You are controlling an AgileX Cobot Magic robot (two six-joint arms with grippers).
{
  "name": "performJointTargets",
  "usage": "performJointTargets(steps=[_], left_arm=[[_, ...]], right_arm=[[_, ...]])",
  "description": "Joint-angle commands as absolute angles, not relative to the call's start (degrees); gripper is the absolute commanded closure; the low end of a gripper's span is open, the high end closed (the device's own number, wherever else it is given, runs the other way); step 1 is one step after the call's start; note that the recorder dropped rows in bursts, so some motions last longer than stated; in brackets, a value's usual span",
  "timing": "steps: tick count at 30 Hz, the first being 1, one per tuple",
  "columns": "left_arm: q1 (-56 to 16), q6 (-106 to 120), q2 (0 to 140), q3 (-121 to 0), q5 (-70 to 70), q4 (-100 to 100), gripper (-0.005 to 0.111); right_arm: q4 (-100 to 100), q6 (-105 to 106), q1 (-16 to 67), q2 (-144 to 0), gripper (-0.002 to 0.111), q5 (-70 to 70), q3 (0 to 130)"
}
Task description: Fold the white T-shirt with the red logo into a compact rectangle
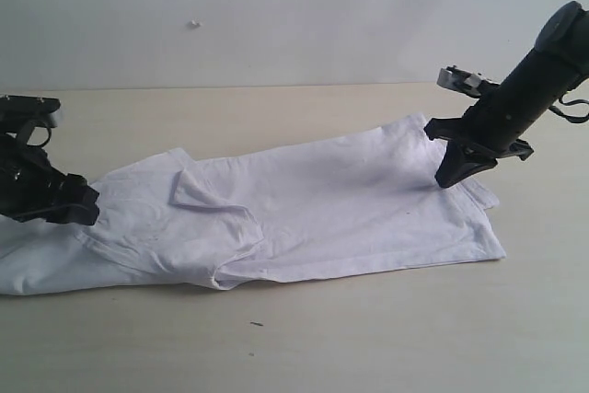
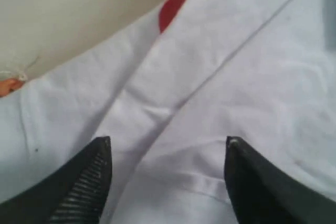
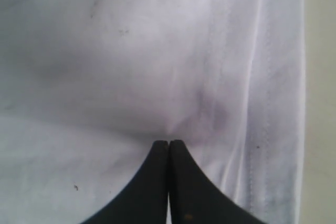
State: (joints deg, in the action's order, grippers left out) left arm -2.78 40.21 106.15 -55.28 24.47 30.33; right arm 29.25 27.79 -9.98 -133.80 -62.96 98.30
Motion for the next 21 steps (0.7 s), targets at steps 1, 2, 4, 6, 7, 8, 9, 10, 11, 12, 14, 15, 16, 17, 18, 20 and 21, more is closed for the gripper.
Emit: performJointTargets(steps=[1, 2, 4, 6, 7, 8, 9, 10, 11, 12, 14, 15, 16, 17, 18, 20, 21], left_arm=[[-1.14, 41.83, 107.61, -55.5, 21.81, 31.34, 0.046], [-1.12, 41.98, 107.71, -55.5, 21.92, 31.34, 0.046], [-0.54, 41.98, 108.3, -55.5, 22.49, 31.34, 0.046], [-0.42, 41.98, 109.01, -55.5, 22.73, 31.24, 0.046], [-0.42, 41.98, 109.28, -55.5, 23.15, 31.24, 0.046], [-0.42, 41.98, 109.27, -55.5, 23.16, 31.24, 0.046], [-0.42, 41.98, 109.3, -55.5, 22.93, 31.24, 0.046], [-0.42, 41.98, 109.16, -55.5, 21.94, 31.24, 0.046], [-0.42, 41.98, 108.77, -55.5, 20.99, 31.24, 0.046], [-0.42, 41.98, 108.63, -55.5, 20.85, 31.24, 0.046], [0.0, 41.98, 108.49, -55.5, 21.53, 31.24, 0.046], [0.05, 41.98, 108.61, -55.5, 22.08, 31.57, 0.046], [0.52, 41.98, 108.85, -55.5, 22.36, 31.55, 0.046], [0.79, 41.98, 109.09, -55.5, 22.62, 31.55, 0.046], [1.09, 41.98, 109.23, -55.5, 22.62, 31.68, 0.046], [1.36, 42.28, 109.33, -55.5, 22.53, 31.68, 0.046], [1.5, 42.65, 109.33, -55.5, 22.09, 31.68, 0.046]], right_arm=[[29.64, 28.87, -9.96, -133.43, 0.108, -62.61, 98.15], [29.64, 28.99, -9.96, -133.43, 0.108, -62.61, 98.15], [29.64, 29.44, -9.96, -133.43, 0.108, -62.61, 98.15], [29.64, 29.44, -9.96, -133.43, 0.108, -62.61, 98.15], [29.64, 29.41, -9.96, -133.43, 0.108, -62.76, 98.15], [29.64, 29.41, -9.96, -133.43, 0.108, -62.76, 98.15], [29.64, 29.41, -9.96, -133.43, 0.108, -62.76, 98.15], [29.64, 29.41, -9.96, -133.43, 0.108, -62.76, 98.15], [29.64, 29.41, -9.96, -133.43, 0.108, -62.76, 98.15], [29.64, 29.41, -9.96, -133.43, 0.108, -62.76, 98.15], [29.64, 29.41, -9.96, -133.43, 0.108, -62.76, 98.15], [29.64, 29.41, -9.96, -133.43, 0.108, -62.76, 98.15], [29.64, 29.41, -9.96, -133.43, 0.108, -62.65, 98.15], [29.64, 29.41, -9.96, -133.43, 0.108, -62.65, 98.15], [29.64, 29.41, -9.96, -133.43, 0.108, -62.65, 98.15], [29.64, 29.41, -9.96, -133.43, 0.108, -62.8, 98.15], [29.64, 29.41, -9.96, -133.43, 0.108, -62.8, 98.15]])
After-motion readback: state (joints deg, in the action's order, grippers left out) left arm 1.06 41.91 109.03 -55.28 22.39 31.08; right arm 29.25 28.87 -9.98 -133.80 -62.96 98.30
